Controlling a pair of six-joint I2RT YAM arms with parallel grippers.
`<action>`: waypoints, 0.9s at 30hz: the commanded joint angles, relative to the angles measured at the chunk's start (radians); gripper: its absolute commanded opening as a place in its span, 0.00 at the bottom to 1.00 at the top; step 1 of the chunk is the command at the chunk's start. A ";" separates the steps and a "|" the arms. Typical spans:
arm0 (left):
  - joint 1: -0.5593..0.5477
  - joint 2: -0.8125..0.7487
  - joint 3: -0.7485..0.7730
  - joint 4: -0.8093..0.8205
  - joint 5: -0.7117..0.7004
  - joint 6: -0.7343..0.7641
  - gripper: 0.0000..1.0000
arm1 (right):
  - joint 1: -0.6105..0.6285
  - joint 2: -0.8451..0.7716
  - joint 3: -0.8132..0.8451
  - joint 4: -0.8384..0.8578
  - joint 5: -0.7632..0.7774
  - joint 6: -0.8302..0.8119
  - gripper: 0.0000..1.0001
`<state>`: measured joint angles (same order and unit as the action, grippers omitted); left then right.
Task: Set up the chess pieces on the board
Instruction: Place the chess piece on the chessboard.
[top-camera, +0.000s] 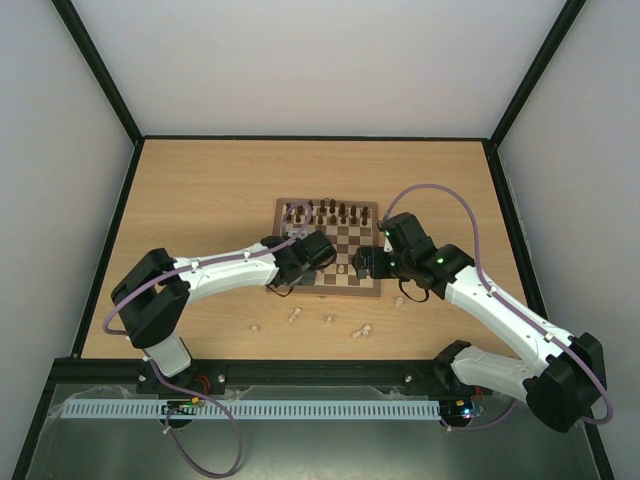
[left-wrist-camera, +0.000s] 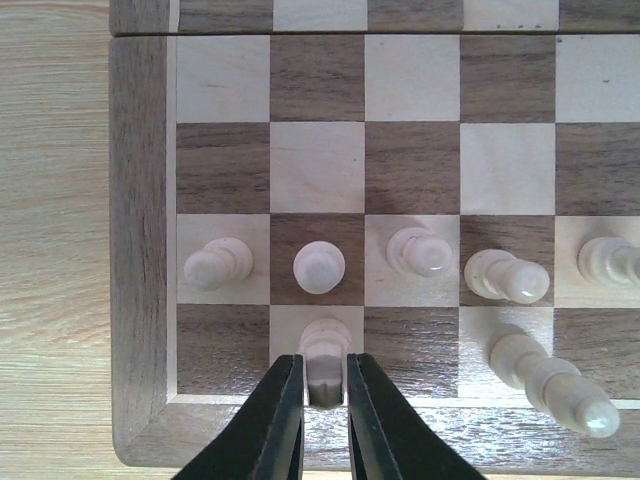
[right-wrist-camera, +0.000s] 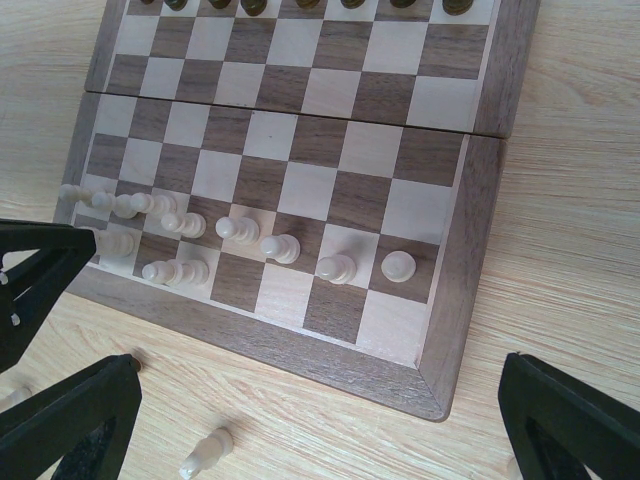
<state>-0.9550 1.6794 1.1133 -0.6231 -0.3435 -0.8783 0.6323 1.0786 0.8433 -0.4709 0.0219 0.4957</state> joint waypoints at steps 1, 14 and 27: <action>-0.006 -0.006 -0.017 -0.034 -0.002 -0.008 0.17 | -0.002 -0.018 -0.012 -0.013 -0.010 -0.015 0.99; -0.010 -0.015 -0.013 -0.044 -0.010 -0.013 0.31 | -0.002 -0.022 -0.012 -0.012 -0.007 -0.013 0.99; -0.010 0.005 -0.013 -0.037 -0.017 -0.010 0.32 | -0.002 -0.022 -0.013 -0.012 -0.008 -0.014 0.99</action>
<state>-0.9611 1.6794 1.1091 -0.6342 -0.3420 -0.8841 0.6323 1.0729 0.8429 -0.4706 0.0216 0.4957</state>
